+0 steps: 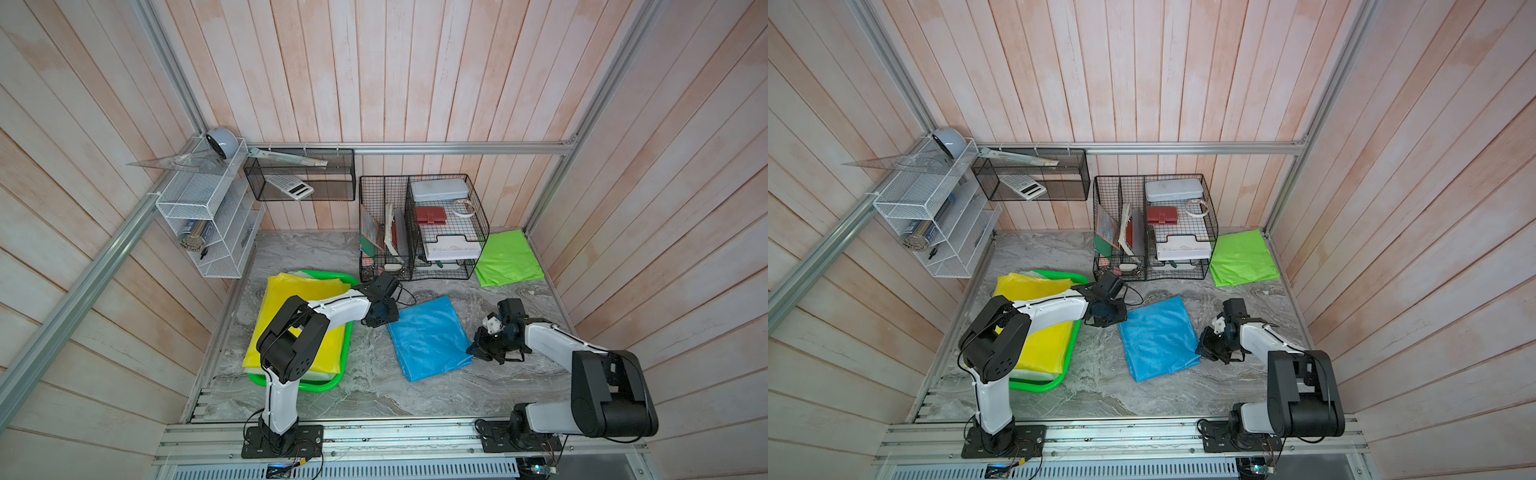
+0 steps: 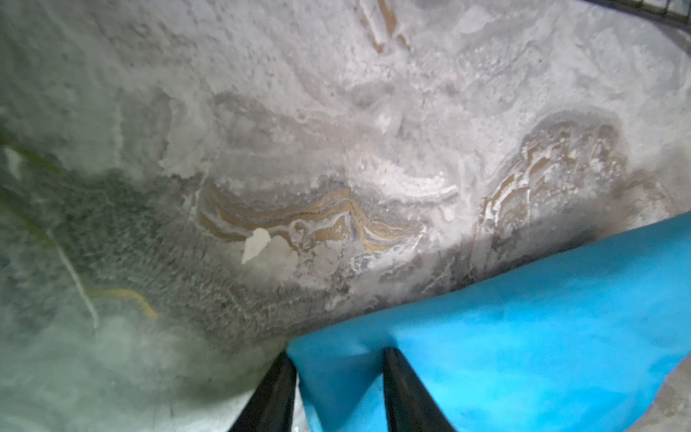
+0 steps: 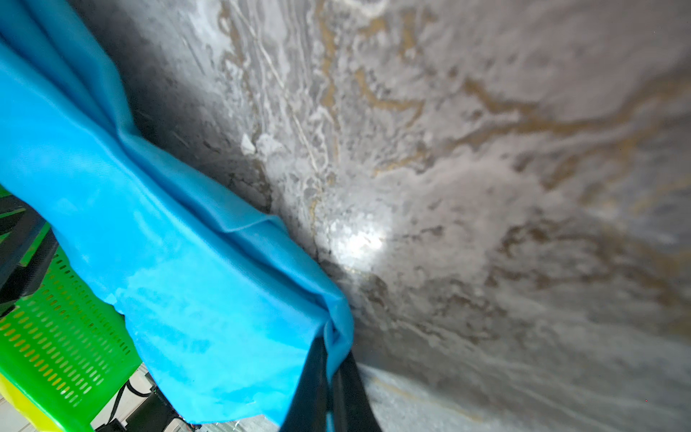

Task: Put the folded raincoat in the basket
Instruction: Pick up the raincoat from the center of the board.

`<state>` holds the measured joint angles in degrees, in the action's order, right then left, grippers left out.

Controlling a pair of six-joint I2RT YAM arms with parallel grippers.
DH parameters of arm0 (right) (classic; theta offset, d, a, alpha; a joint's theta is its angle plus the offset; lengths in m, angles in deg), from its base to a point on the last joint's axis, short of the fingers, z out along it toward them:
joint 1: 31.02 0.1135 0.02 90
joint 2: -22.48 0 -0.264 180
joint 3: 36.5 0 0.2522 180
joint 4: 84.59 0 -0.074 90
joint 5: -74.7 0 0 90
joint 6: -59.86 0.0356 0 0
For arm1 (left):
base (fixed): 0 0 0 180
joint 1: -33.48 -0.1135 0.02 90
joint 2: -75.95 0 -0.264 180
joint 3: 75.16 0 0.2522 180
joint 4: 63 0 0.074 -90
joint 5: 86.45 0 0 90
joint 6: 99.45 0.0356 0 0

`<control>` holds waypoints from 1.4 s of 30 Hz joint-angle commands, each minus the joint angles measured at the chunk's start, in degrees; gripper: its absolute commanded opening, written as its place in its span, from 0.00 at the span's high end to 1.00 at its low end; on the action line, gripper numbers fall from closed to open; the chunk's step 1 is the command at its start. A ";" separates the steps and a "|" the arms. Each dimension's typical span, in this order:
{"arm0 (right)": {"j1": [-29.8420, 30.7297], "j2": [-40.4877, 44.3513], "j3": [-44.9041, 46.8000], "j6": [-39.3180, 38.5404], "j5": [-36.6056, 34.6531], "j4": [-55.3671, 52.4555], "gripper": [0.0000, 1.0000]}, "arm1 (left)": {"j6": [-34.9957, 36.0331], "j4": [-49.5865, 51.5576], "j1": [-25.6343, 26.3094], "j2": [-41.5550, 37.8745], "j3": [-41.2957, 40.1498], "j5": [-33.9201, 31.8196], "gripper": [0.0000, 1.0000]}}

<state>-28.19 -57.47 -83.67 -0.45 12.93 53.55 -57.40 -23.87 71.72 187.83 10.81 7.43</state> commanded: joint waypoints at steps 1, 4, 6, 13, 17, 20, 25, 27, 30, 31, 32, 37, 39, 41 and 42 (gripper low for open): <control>-0.12 -1.80 0.59 -1.11 -2.75 -2.49 1.00 | -0.13 -0.66 -0.26 2.59 -0.97 1.40 0.65; -0.18 -1.71 0.53 -1.04 -2.74 -2.54 1.00 | -0.65 -1.84 -0.11 2.21 -1.85 1.72 0.77; -0.14 -1.71 0.51 -1.11 -2.61 -2.59 1.00 | -0.51 -1.99 -0.16 1.47 -1.99 1.28 0.87; -0.17 0.25 0.43 -1.13 1.02 -3.10 1.00 | 1.20 1.81 -0.09 0.25 1.38 -0.39 1.00; -0.18 5.80 0.67 -0.59 1.82 -5.40 1.00 | 2.44 4.30 -0.10 -2.81 2.67 -2.38 1.00; -0.03 9.45 -0.10 -0.10 2.89 -8.00 1.00 | 3.35 7.25 -0.13 -5.29 4.12 -4.33 1.00; 1.02 15.61 -3.37 0.38 3.99 -14.12 1.00 | 5.42 13.71 -0.18 -9.84 7.84 -7.45 1.00; 1.92 17.91 -4.70 1.40 4.17 -15.82 1.00 | 6.20 15.46 -0.25 -11.98 9.05 -8.37 1.00; 4.29 20.88 -6.99 4.05 4.23 -16.99 1.00 | 6.97 18.02 -0.51 -15.21 10.49 -9.49 1.00; 5.52 21.58 -8.07 5.38 4.06 -17.24 1.00 | 7.21 19.03 -0.77 -16.18 10.98 -9.74 1.00; 6.75 22.07 -9.07 6.74 4.01 -17.30 1.00 | 7.38 19.94 -1.11 -16.99 11.45 -9.90 1.00; 19.09 22.34 -15.08 17.26 -0.53 -11.70 1.00 | 10.27 24.82 -4.40 -21.11 14.16 -10.53 1.00; 24.52 20.92 -17.10 21.37 -3.44 -8.32 1.00 | 11.69 27.00 -5.99 -22.70 14.90 -12.28 1.00; 29.78 18.66 -19.01 24.81 -5.76 -4.40 1.00 | 13.19 28.85 -8.26 -24.05 15.13 -13.24 1.00; 32.30 16.94 -20.04 26.22 -6.92 -2.84 1.00 | 14.07 29.77 -9.82 -24.79 15.14 -13.81 1.00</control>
<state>-0.28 -37.97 -101.42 18.88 10.13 44.81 -46.88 1.39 64.26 165.27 24.64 -2.91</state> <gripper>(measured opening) 0.073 0.039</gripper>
